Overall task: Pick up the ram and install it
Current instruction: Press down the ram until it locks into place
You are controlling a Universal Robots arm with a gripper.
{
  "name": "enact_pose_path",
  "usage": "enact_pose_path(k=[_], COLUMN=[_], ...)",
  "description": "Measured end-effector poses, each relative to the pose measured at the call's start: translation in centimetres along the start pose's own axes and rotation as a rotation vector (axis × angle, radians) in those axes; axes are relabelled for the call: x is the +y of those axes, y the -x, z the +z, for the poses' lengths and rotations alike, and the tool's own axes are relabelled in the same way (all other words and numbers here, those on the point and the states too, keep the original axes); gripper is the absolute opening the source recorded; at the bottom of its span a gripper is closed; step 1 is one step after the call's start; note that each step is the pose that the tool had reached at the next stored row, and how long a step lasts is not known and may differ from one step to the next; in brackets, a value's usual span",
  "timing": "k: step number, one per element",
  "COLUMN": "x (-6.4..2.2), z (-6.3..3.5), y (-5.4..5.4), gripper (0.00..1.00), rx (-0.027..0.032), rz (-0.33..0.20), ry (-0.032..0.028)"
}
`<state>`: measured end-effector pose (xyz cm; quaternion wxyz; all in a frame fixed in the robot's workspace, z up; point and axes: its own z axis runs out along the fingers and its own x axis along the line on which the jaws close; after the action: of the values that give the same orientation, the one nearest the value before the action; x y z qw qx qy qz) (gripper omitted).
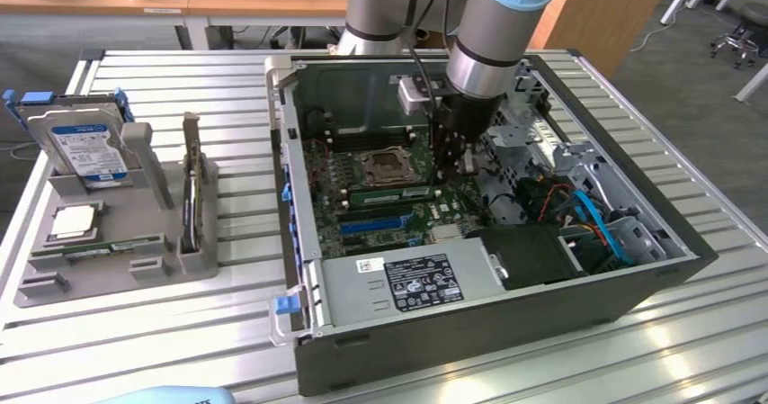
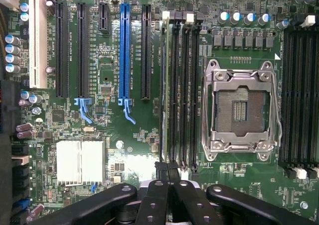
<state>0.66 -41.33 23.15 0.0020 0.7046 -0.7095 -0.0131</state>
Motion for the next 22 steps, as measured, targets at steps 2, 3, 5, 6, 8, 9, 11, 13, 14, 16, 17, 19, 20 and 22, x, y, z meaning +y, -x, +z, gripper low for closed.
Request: enact_pose_path(k=[2, 3, 5, 6, 8, 9, 11, 13, 14, 16, 17, 19, 20, 22], x=[0.00, 0.00, 0.00, 0.00, -0.01, 0.00, -0.01, -0.01, -0.01, -0.01, -0.01, -0.01, -0.01, -0.01], z=[0.00, 0.00, 0.05, 0.10, 0.18, 0.23, 0.26, 0.26, 0.27, 0.28, 0.30, 0.35, 0.38, 0.45], y=[0.00, 0.00, 0.01, 0.01, 0.00, 0.00, -0.01, 0.00, 0.00, 0.00, 0.00, 0.00, 0.00, 0.00], gripper=[0.10, 0.10, 0.10, 0.10, 0.10, 0.10, 0.10, 0.10, 0.10, 0.10, 0.10, 0.10, 0.10, 0.10], rx=[0.0002, 0.0002, -0.0002, -0.0005, -0.0001, -0.0001, 0.0002, 0.0002, 0.0000, -0.0001, -0.0002, -0.0002, -0.0001, -0.0001], rz=[0.000, 0.000, 0.000, 0.000, 0.000, 0.000, 0.000, 0.000, 0.000, 0.000, 0.000, 0.000, 0.000, 0.000], ry=[0.0002, 0.0001, 0.0000, -0.0001, 0.0001, 0.0000, 0.0001, 0.0001, 0.0000, 0.0000, 0.0000, 0.0000, 0.0000, 0.0000])
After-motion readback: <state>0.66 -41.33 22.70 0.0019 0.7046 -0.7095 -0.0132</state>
